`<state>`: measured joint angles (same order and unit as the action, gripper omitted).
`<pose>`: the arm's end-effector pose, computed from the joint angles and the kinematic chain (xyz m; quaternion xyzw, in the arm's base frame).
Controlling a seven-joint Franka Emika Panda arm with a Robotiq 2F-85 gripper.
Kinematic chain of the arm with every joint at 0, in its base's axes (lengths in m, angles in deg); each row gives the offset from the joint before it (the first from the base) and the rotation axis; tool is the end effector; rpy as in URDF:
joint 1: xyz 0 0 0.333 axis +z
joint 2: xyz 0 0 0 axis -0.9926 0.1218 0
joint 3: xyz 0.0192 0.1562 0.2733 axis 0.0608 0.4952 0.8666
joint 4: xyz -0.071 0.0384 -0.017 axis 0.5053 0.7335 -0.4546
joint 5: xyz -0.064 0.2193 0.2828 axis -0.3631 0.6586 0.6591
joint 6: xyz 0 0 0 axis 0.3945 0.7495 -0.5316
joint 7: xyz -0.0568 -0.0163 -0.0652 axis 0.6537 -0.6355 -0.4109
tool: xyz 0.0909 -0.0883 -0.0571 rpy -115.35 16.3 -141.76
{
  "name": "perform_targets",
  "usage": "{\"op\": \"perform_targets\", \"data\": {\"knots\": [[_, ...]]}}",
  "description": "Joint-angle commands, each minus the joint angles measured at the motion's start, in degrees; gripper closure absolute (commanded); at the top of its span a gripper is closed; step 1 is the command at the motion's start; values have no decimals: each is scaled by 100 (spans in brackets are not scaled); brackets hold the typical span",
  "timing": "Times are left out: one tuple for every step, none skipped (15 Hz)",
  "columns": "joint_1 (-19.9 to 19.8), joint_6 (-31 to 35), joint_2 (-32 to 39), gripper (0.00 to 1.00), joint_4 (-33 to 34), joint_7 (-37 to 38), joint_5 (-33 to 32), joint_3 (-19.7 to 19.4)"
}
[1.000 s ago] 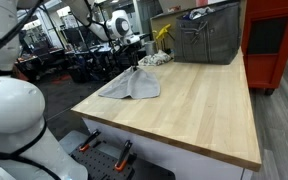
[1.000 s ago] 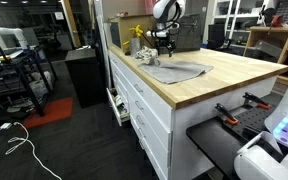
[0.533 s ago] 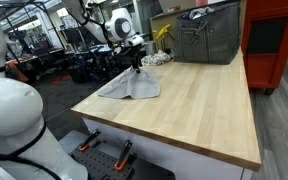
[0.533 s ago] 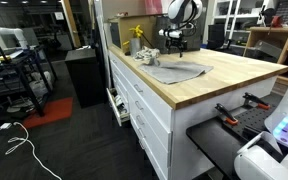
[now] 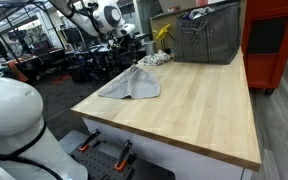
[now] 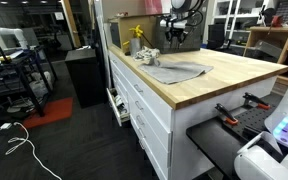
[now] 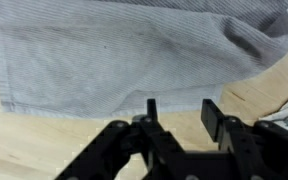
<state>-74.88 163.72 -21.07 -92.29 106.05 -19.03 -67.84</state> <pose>0.5657 0.0559 0.3489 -0.8782 0.4623 -0.1227 0.0052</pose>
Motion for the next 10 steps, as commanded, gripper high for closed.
{"op": "perform_targets", "data": {"knots": [[-35,-164,119,80,234,-186,-56,125],[-28,-202,202,88,331,-189,-70,138],[-23,-264,315,95,479,-191,-60,151],[-17,-312,430,100,626,-178,-67,151],[-7,-362,545,100,773,-164,-83,141],[-1,-411,675,100,946,-167,-71,130],[-7,-485,853,100,1172,-221,-18,122],[-8,-553,987,100,1343,-260,26,115],[-15,-691,1140,100,1534,-344,71,114],[41,-375,821,99,1049,-146,21,89]]}}
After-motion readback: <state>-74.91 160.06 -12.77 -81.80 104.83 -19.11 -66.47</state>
